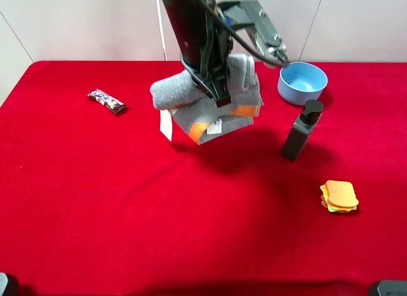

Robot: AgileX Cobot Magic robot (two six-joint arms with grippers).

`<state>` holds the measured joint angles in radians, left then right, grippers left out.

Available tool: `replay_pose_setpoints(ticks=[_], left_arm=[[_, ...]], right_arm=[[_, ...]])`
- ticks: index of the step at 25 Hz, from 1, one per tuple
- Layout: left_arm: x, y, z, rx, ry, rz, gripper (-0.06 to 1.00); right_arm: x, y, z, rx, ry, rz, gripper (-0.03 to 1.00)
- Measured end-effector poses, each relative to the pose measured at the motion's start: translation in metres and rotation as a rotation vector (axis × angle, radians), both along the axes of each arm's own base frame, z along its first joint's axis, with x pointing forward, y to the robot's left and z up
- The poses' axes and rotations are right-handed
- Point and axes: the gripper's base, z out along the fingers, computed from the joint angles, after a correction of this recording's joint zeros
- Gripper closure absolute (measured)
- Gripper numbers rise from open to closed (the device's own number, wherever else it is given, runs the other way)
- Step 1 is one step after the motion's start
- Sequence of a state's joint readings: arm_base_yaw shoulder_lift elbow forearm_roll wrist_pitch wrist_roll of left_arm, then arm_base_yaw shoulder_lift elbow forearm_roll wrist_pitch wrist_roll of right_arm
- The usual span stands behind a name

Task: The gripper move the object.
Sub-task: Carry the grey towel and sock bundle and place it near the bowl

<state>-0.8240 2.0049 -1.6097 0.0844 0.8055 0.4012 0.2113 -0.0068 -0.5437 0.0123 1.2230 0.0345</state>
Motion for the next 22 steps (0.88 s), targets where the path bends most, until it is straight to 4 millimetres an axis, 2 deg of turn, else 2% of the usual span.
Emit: replay_pose_setpoints(ticks=[7, 22], left_arm=[[0.008, -0.009, -0.026, -0.003, -0.002, -0.013, 0.70], [0.022, -0.022, -0.062, -0.006, -0.061, -0.072, 0.70]], right_arm=[[0.000, 0.000, 0.000, 0.001, 0.000, 0.001, 0.27], [0.000, 0.000, 0.000, 0.002, 0.000, 0.002, 0.27]])
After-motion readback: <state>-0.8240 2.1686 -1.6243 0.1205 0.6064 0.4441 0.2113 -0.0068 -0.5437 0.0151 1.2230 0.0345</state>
